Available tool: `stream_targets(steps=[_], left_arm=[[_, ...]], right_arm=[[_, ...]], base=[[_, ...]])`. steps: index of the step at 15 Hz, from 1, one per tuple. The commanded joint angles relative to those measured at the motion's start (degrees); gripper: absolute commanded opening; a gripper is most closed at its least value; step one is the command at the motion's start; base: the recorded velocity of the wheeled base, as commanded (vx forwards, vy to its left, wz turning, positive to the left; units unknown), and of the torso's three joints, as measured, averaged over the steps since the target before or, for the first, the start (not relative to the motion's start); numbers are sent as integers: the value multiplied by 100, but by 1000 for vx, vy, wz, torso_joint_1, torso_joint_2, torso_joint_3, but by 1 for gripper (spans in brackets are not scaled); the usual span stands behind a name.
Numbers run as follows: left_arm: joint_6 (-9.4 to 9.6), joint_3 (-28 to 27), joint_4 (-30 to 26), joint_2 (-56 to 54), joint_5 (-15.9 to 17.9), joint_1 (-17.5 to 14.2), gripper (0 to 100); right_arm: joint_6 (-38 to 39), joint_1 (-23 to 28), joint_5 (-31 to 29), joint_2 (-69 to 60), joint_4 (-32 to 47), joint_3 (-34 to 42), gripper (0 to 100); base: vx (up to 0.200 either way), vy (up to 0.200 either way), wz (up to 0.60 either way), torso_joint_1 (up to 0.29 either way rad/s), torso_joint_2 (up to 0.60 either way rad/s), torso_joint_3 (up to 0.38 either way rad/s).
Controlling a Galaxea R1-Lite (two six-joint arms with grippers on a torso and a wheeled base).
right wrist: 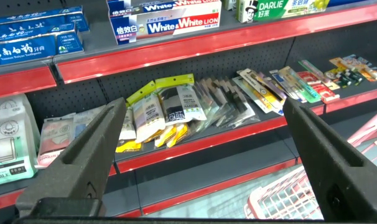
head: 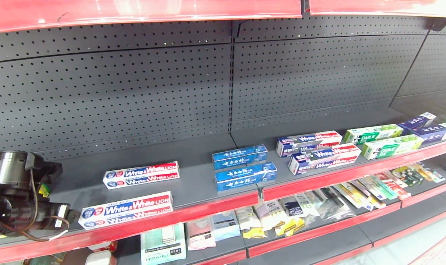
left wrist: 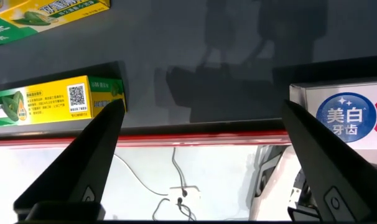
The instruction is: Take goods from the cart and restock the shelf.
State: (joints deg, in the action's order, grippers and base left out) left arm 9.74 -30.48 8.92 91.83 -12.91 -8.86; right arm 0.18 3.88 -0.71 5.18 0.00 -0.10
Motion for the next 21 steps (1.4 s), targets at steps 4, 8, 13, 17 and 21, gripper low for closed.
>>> stream_targets(steps=[4,8,13,17,21], left_arm=[[-148,-29,4,37,-1,104,100],[-148,-29,4,37,-1,148,100],[-157,-46,4,37,-10,174,100],[-253,-55,4,37,-10,280,100],[-350,-55,-5,37,-27,341,100]], right_arm=[[-1,-10,0,9,9,1,100],[-1,-1,0,9,0,1,100],[-1,-10,0,9,9,1,100],[-1,-1,0,9,0,1,100],[-1,-1,0,9,0,10,100]], base=[[0,0,0,0,0,0],[0,0,0,0,0,0],[0,0,0,0,0,0],[0,0,0,0,0,0],[0,0,0,0,0,0]])
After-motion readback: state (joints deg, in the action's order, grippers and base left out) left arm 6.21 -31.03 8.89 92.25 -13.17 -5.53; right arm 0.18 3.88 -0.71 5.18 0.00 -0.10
